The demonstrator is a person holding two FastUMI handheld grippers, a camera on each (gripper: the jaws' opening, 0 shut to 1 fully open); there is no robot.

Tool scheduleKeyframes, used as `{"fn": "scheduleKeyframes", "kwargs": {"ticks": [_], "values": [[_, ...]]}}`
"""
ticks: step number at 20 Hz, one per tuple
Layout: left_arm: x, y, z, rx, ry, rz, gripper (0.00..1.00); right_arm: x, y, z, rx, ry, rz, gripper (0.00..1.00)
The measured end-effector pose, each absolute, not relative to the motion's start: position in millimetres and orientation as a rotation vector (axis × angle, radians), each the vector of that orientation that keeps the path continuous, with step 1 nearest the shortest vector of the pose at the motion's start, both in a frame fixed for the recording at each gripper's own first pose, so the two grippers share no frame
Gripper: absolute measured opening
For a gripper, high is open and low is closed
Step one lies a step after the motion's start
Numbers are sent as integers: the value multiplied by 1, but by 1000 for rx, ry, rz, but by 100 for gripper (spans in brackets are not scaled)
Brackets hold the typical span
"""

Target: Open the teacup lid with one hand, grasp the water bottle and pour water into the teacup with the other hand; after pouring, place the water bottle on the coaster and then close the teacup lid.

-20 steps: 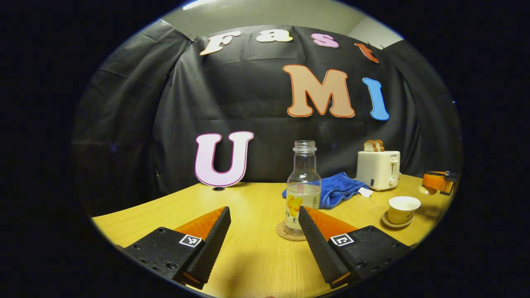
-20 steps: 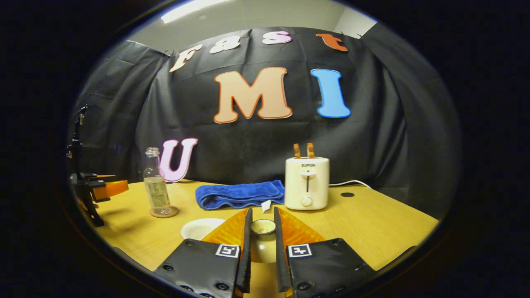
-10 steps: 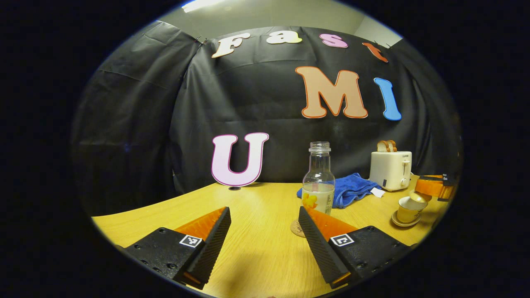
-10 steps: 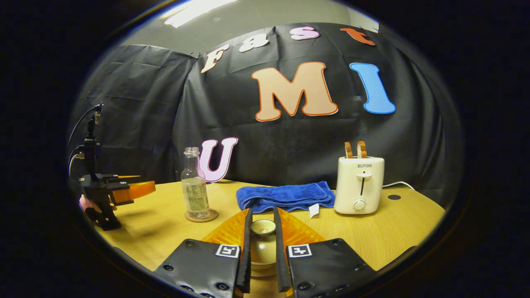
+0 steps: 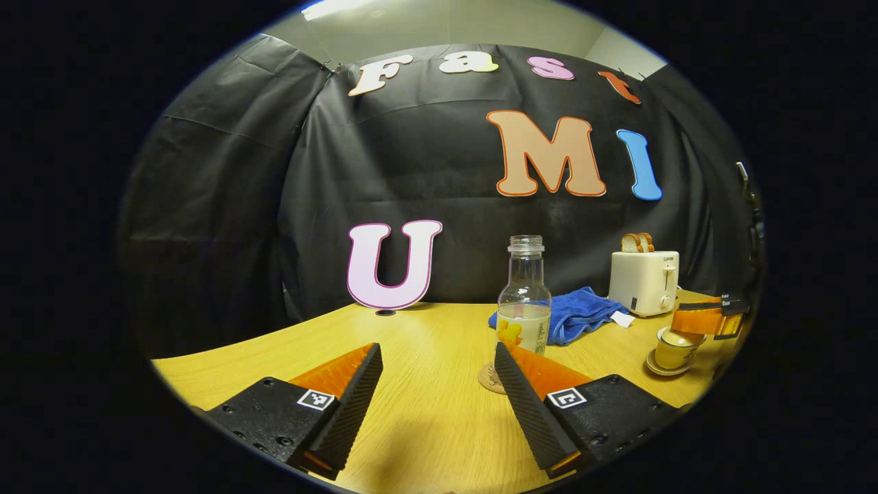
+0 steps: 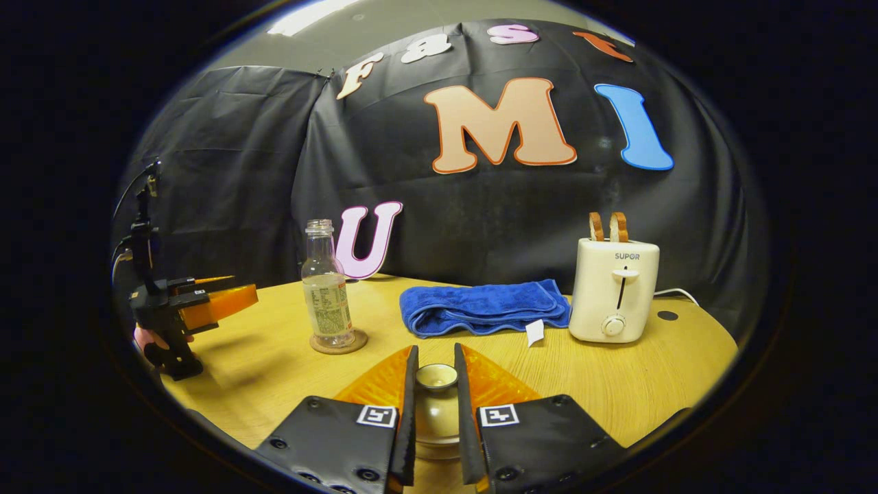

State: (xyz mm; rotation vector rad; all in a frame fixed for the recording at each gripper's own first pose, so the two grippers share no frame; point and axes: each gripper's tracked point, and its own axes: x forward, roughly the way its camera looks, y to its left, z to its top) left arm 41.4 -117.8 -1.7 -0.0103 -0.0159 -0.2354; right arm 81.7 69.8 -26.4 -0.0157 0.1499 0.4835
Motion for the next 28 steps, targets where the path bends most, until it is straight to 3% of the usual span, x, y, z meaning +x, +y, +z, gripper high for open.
{"fn": "scheduleKeyframes", "kwargs": {"ticks": [3,10,12,16,19,20,22,23,25,27,28], "values": [[42,-118,-1,-10,-16,-235,96,81,70,-26,-23,148,486,34],[41,-118,-1,-10,-16,-235,96,77,66,-20,-15,111,470,90],[41,-117,-1,-10,-16,-235,96,73,62,-14,0,73,457,98],[41,-117,-1,-10,-16,-236,96,63,47,-5,11,18,409,94],[41,-119,0,-10,-17,-244,96,50,26,-4,10,16,349,98],[41,-119,-1,-10,-17,-246,96,47,16,-4,9,14,314,94],[40,-119,0,-9,-19,-244,96,38,-7,-1,7,9,238,98],[40,-118,0,-9,-19,-241,96,33,-16,-1,5,9,208,94],[41,-117,-1,-8,-20,-236,96,26,-37,1,3,5,132,98],[40,-115,0,-7,-20,-226,96,22,-63,2,-1,0,30,94],[41,-114,-1,-8,-16,-218,95,19,-73,2,-2,-3,-11,98]]}}
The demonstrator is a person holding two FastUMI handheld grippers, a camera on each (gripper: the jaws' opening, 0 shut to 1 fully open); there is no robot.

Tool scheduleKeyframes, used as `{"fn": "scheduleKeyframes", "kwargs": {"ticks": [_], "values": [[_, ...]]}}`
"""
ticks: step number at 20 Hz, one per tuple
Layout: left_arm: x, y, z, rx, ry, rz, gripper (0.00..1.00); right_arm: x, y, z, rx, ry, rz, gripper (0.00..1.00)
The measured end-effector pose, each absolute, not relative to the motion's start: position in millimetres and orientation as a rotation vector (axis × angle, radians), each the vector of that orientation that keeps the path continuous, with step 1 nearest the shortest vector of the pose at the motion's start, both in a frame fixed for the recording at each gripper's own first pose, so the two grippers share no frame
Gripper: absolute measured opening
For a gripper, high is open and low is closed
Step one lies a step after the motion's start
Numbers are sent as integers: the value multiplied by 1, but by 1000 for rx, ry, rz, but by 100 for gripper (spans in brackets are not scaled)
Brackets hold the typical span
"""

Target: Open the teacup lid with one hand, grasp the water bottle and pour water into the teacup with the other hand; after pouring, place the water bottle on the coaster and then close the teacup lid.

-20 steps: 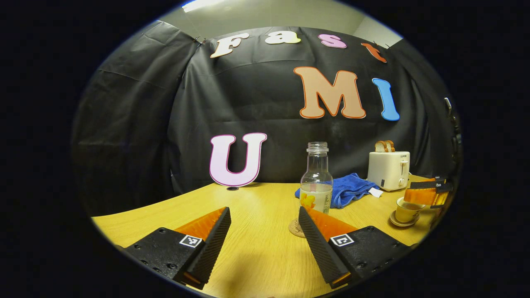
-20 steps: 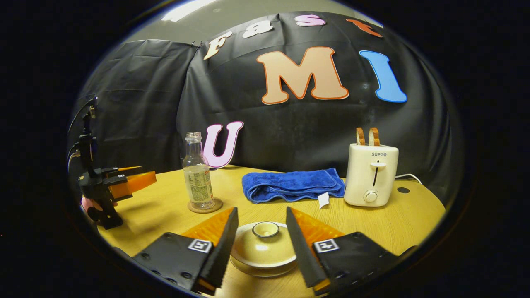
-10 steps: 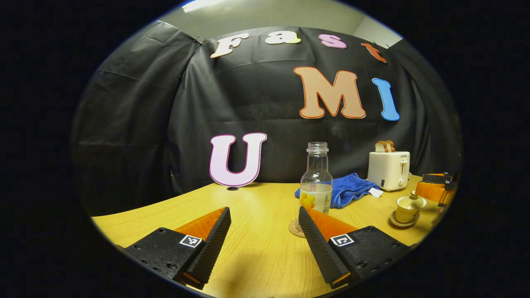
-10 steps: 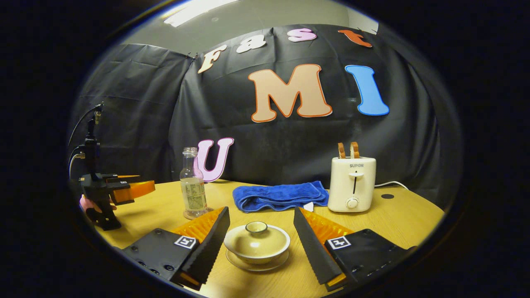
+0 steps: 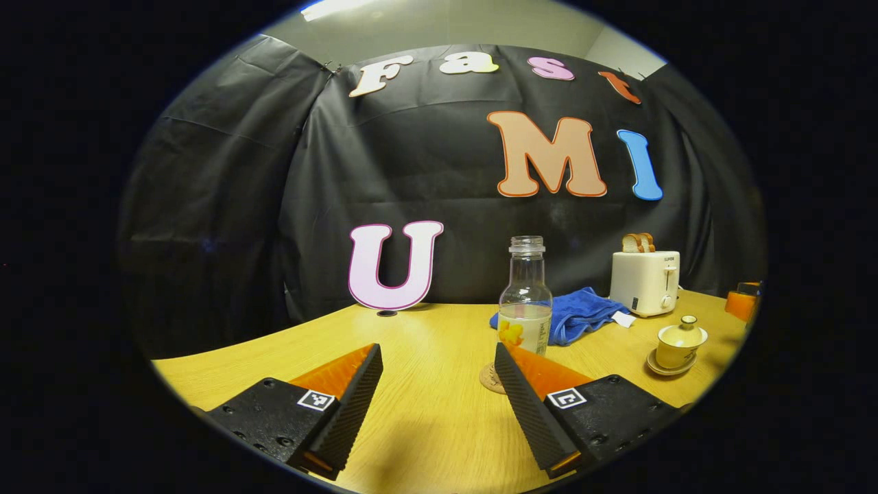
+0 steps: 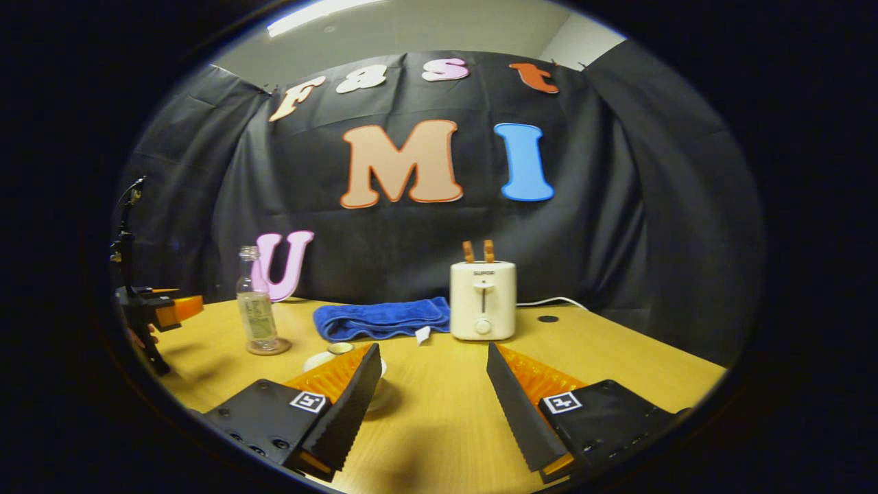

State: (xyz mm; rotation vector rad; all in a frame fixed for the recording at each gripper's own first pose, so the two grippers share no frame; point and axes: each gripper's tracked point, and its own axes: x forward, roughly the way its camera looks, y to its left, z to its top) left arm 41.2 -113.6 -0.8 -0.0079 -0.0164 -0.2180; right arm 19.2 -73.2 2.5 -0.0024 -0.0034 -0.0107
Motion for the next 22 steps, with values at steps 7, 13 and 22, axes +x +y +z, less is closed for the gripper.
{"fn": "scheduleKeyframes", "kwargs": {"ticks": [7,13,22], "values": [[41,-110,-1,-8,-16,-198,96,15,-95,3,-8,-8,-120,98],[41,-110,0,-7,-16,-197,96,16,-96,3,-8,-9,-120,94],[41,-110,0,-7,-16,-197,96,17,-97,1,-8,-10,-127,98]]}}
